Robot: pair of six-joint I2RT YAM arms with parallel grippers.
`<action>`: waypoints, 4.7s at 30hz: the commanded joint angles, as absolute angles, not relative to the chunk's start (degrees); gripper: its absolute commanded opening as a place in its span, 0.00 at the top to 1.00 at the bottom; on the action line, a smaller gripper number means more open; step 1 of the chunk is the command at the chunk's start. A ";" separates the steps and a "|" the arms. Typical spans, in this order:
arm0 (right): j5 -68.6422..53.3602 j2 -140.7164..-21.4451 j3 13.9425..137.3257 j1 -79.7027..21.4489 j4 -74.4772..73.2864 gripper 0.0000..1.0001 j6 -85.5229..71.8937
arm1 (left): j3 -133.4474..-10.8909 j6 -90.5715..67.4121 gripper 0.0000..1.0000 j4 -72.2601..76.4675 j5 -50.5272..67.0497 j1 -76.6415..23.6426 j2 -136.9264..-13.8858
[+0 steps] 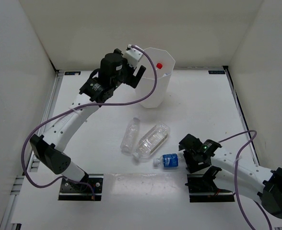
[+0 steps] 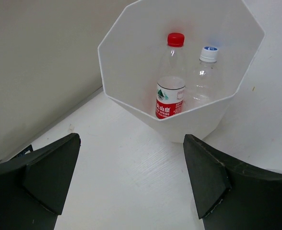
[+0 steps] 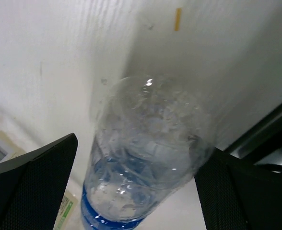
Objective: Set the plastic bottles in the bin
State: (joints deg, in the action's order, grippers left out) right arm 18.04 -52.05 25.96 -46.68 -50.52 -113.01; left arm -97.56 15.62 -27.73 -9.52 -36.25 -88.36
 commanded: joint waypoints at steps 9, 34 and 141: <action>24.69 -57.48 26.45 -47.02 -46.49 0.79 -122.89 | -95.71 17.48 0.00 -28.04 -12.22 -36.56 -83.41; 93.14 -73.63 94.78 -39.12 -48.20 0.99 -55.88 | -70.41 20.13 0.00 -29.62 -21.18 -29.80 -65.84; 48.69 -44.03 57.13 -34.19 -33.75 0.00 -36.99 | -73.82 11.78 0.90 -44.47 -3.94 -27.08 -76.39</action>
